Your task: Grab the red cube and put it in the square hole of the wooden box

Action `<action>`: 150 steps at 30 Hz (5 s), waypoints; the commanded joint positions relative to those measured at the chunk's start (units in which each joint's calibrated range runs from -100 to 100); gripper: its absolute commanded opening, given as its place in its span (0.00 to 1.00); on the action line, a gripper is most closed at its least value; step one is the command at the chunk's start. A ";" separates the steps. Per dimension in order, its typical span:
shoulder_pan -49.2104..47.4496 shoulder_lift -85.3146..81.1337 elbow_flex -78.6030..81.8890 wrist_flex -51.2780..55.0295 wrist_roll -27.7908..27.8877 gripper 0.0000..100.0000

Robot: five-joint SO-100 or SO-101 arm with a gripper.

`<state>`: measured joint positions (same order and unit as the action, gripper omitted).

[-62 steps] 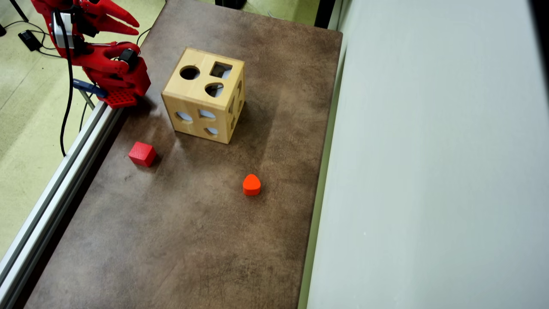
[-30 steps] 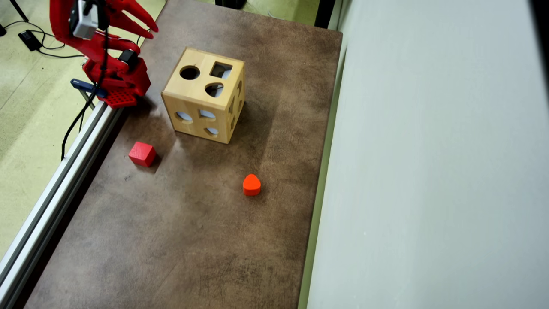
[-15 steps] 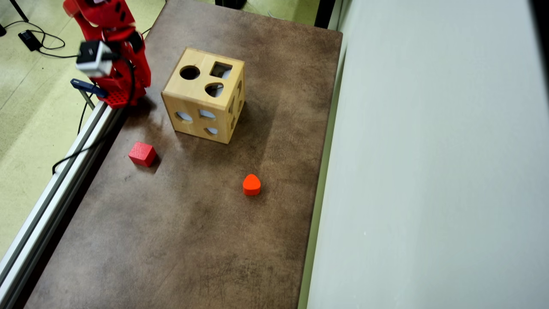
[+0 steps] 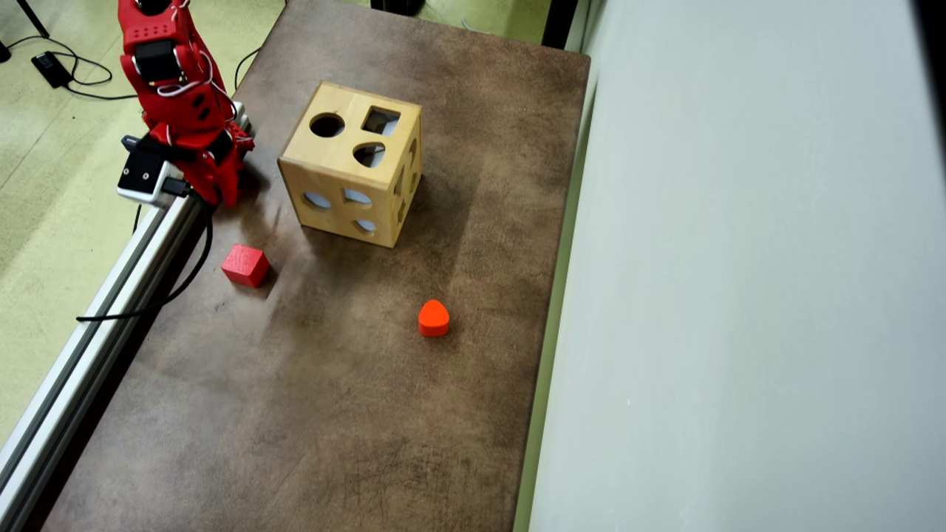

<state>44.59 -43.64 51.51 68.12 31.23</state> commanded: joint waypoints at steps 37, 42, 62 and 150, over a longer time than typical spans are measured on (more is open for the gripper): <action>4.52 17.95 7.97 -18.22 0.44 0.26; 4.52 17.95 7.97 -18.22 0.44 0.26; 9.05 21.95 8.06 -18.14 3.71 0.36; 5.71 38.34 5.91 -26.34 4.05 0.06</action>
<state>50.49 -5.17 58.47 42.45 34.90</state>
